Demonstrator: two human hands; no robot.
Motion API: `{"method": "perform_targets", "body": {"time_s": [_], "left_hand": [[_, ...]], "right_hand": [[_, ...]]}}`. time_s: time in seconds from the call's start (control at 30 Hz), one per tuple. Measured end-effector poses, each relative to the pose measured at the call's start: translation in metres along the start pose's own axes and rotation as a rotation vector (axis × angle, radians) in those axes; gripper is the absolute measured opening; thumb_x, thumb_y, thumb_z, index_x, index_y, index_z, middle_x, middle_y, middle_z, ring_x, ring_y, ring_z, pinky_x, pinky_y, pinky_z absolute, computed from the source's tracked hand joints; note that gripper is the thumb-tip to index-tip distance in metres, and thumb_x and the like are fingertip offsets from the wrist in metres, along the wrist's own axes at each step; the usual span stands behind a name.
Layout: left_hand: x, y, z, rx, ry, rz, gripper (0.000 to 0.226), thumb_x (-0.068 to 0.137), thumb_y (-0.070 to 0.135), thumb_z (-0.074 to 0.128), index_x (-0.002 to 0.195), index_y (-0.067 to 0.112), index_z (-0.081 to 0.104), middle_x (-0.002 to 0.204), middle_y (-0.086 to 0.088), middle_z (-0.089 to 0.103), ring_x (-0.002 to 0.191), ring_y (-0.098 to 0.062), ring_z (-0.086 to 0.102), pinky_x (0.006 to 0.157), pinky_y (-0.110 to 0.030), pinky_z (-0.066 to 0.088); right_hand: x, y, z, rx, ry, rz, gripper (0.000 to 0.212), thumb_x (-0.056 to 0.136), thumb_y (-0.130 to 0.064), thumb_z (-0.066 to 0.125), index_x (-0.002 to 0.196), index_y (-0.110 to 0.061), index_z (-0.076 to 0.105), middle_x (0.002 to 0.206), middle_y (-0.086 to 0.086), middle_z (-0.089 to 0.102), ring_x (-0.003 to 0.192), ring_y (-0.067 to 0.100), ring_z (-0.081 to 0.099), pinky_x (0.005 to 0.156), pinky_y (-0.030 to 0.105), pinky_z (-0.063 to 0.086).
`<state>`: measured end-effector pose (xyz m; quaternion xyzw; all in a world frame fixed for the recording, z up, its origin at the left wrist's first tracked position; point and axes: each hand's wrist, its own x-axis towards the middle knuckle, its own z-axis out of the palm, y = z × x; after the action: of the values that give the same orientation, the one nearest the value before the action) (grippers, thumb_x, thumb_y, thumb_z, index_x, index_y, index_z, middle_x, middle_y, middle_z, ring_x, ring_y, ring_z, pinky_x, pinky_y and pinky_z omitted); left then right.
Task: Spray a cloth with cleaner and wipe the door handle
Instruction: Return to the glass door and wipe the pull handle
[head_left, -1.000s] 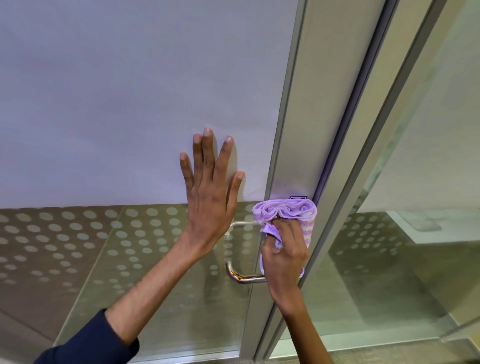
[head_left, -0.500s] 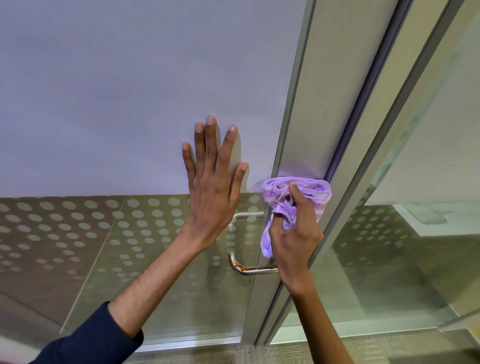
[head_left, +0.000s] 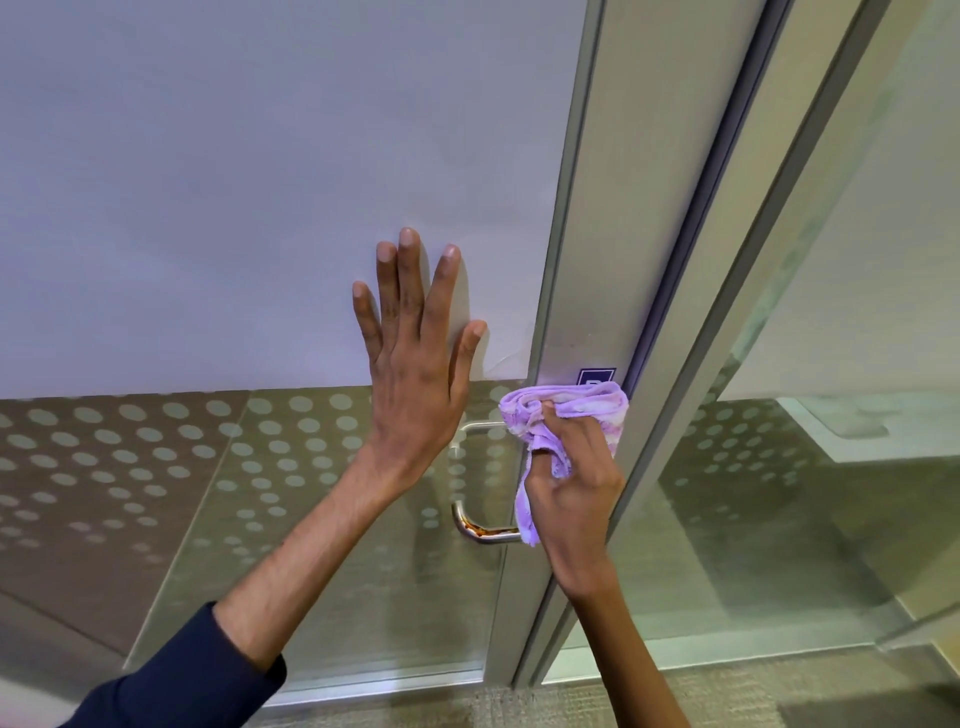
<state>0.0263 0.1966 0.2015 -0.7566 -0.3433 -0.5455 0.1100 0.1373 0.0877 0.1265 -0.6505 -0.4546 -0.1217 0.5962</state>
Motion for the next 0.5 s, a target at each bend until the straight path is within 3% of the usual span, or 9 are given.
{"method": "perform_targets", "body": {"time_s": [0.1,0.23,0.4,0.5], "left_hand": [[0.0,0.001,-0.001,0.004,-0.002,-0.002,0.061,0.106,0.026,0.047,0.157,0.013,0.017,0.163,-0.018,0.005,0.152,-0.012,-0.021,0.124,-0.038,-0.016],[0.0,0.002,-0.003,-0.014,-0.026,-0.011,0.061,0.107,0.027,0.045,0.158,0.015,0.015,0.164,-0.018,0.005,0.152,-0.011,-0.021,0.124,-0.037,-0.016],[-0.001,0.001,-0.006,-0.035,-0.038,-0.018,0.061,0.107,0.028,0.045,0.158,0.016,0.015,0.165,-0.017,0.006,0.153,-0.011,-0.02,0.124,-0.039,-0.015],[-0.002,0.001,-0.008,-0.039,-0.054,-0.008,0.061,0.107,0.028,0.045,0.159,0.017,0.014,0.165,-0.016,0.004,0.153,-0.012,-0.02,0.124,-0.038,-0.016]], "right_hand": [[0.003,-0.006,-0.01,0.093,-0.093,0.074,0.043,0.072,0.012,0.06,0.106,-0.01,0.074,0.097,0.003,0.07,0.092,0.017,0.064,0.081,0.016,0.047],[0.01,-0.027,-0.025,0.205,-0.228,0.157,0.039,0.076,0.008,0.073,0.105,-0.018,0.076,0.096,-0.013,0.07,0.094,-0.002,0.065,0.084,0.013,0.046],[0.023,-0.058,-0.066,0.264,-0.05,0.008,0.046,0.078,0.006,0.074,0.113,-0.023,0.07,0.098,-0.007,0.067,0.092,-0.006,0.063,0.082,0.01,0.048],[0.032,-0.063,-0.102,0.407,0.08,0.079,0.032,0.082,-0.002,0.074,0.105,-0.023,0.071,0.092,-0.014,0.073,0.083,-0.002,0.068,0.072,0.014,0.055]]}}
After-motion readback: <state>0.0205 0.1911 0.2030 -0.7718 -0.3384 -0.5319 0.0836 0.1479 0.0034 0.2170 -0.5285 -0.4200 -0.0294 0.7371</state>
